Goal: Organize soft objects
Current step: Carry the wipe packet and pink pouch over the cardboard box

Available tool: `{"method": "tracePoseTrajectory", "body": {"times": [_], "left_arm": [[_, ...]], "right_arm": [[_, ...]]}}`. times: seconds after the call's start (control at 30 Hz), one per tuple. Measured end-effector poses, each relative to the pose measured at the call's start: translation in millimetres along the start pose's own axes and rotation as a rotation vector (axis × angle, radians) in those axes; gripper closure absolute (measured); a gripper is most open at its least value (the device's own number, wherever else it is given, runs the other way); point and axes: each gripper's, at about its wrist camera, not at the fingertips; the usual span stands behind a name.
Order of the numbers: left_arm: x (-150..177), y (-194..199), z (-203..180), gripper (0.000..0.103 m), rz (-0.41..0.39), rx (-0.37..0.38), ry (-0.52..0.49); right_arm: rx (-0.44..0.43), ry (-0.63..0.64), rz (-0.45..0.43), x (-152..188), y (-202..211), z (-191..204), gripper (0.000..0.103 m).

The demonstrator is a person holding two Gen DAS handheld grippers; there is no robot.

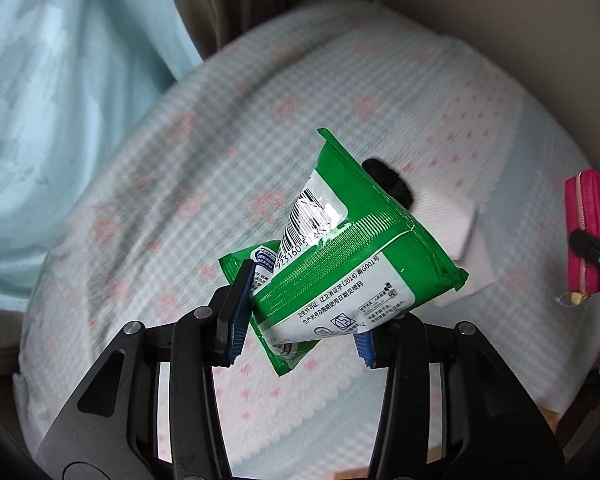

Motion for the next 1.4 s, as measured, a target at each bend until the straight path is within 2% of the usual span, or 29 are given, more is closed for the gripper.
{"method": "tracePoseTrajectory", "body": {"times": [0.27,0.4,0.63,0.87,0.97,1.07,1.4], "left_arm": [[40.4,110.2,-16.2,0.063,-0.075,-0.059,0.053],[80.9,155.0,-19.6,0.063,-0.090,-0.080,0.069],[167.1,198.9,-30.0,0.063,-0.067,-0.029,0.143],[239.8,207.7,-60.9,0.063,-0.023,0.022,0.123],[264.6,199.0,-82.1,0.063,0.007,0.027,0.079],[285.1,185.1,-94.8,0.063,0.049,0.053,0.077],[327.6,146.8,-115.6,0.063,0.144,0.069,0.063]], "right_arm": [[-0.029,0.060,-0.047,26.6,92.5,22.2,0.060],[-0.047,0.093,-0.051,54.7,131.4,34.7,0.060],[-0.062,0.108,-0.030,119.4,174.9,45.4,0.060],[-0.058,0.092,0.022,192.6,189.3,49.1,0.060],[-0.062,0.090,0.047,219.2,186.1,49.6,0.060],[-0.061,0.086,0.086,242.2,178.1,46.2,0.060],[-0.050,0.074,0.183,280.1,145.0,37.0,0.060]]}}
Point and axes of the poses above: each gripper's, at about its wrist camera, not at the fingertips, and y roughly against the way its jaws point, z to its left, x to its underside, and after that the axes turned 1 degree about -z, right-handed
